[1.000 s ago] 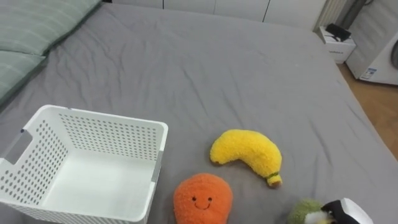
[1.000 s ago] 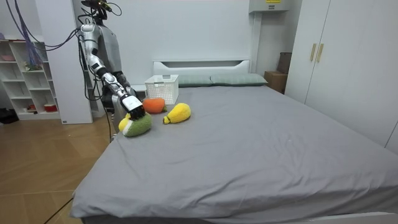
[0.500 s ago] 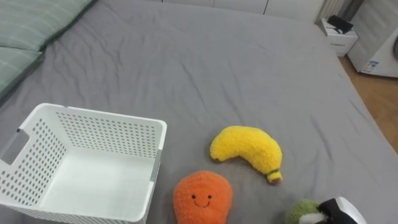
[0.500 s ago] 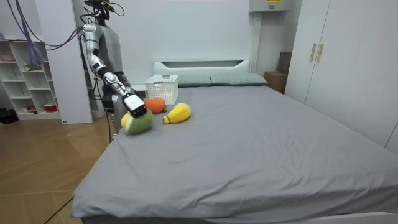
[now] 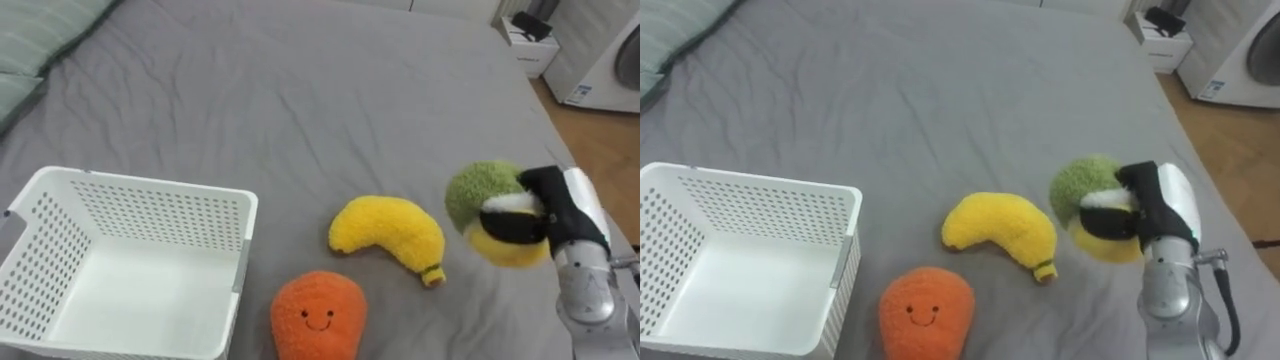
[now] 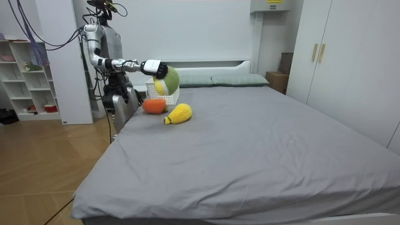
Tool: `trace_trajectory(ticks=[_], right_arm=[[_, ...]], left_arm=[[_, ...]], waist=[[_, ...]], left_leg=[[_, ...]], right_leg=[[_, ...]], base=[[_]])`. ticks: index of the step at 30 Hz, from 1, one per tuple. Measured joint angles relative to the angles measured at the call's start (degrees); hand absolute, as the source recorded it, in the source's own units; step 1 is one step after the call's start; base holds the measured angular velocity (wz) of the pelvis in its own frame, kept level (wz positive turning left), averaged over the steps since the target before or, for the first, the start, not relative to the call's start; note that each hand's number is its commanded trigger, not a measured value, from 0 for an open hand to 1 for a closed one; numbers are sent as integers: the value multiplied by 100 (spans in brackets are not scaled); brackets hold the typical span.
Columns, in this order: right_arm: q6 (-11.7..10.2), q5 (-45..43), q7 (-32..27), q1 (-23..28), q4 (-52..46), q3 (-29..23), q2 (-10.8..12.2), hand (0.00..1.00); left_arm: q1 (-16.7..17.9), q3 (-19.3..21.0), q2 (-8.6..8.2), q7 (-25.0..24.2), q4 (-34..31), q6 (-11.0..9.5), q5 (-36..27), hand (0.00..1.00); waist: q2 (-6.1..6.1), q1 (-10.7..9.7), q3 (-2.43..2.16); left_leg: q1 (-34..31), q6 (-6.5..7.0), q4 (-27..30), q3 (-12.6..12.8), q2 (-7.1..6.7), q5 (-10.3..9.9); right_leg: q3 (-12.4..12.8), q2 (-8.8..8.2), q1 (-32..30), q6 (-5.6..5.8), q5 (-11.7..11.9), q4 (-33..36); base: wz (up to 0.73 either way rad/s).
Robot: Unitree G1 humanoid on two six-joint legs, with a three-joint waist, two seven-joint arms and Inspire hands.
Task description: Collect toys from the bed
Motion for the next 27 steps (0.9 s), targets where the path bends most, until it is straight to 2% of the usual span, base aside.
trace_trajectory(ticks=[3, 6, 11, 15, 19, 22, 25, 27], right_arm=[[86, 176, 223, -291, -293, 112, -94, 100], [127, 463, 332, -663, -343, 315, -94, 100], [169, 436, 539, -1036, -530, 844, -77, 100], [302, 394, 739, -1324, -517, 1296, -50, 100], [450, 216, 1011, -1461, -519, 1742, -30, 100], [545, 140, 1104, -1491, -519, 1942, -7, 100], [546, 134, 1171, -1508, -519, 2041, 65, 100], [548, 133, 1193, -1514, -519, 2045, 143, 100]], left_arm=[[-54, -8, 4, -77, -1, 0, -4, 0], [-121, -57, -2, -82, 8, -2, -9, 0], [-175, -55, 1, -107, 44, -56, 133, 0], [-263, -118, -16, -97, 47, -39, 229, 0], [-315, -172, -33, -101, 58, 104, 231, 0], [-319, -168, -59, -101, 71, 179, 224, 0], [-321, -171, -84, -94, 84, 179, 223, 0], [-334, -191, -100, -91, 84, 179, 222, 0]], waist=[[13, 117, -1], [12, 273, -10], [-37, 532, -49], [-81, 900, -50], [-139, 1113, -35], [-169, 1314, -29], [-214, 1508, 8], [-247, 1553, 28]], left_leg=[[-41, 0, 7, -26, -2, 0], [-41, -1, 5, -28, 1, 2], [-137, -1, 90, -161, -2, 7], [-180, -5, 94, -262, -10, 11], [-242, -11, 99, -530, -57, 25], [-285, -2, 105, -603, -90, 41], [-314, -3, 117, -632, -96, 45], [-364, -2, 156, -688, -105, 44]], right_leg=[[-16, -4, -29, 0, 1, 26], [-37, -5, -58, 0, 0, 74], [-239, -32, -82, 0, 1, 90], [-351, -35, -73, 0, 0, 80], [-600, -64, -9, 3, -1, 31], [-650, -85, 11, 9, -5, -27], [-693, -90, 0, 12, -7, -28], [-772, -101, -8, 12, -7, -28]], base=[[0], [1], [14], [14], [28], [15], [6], [12]])
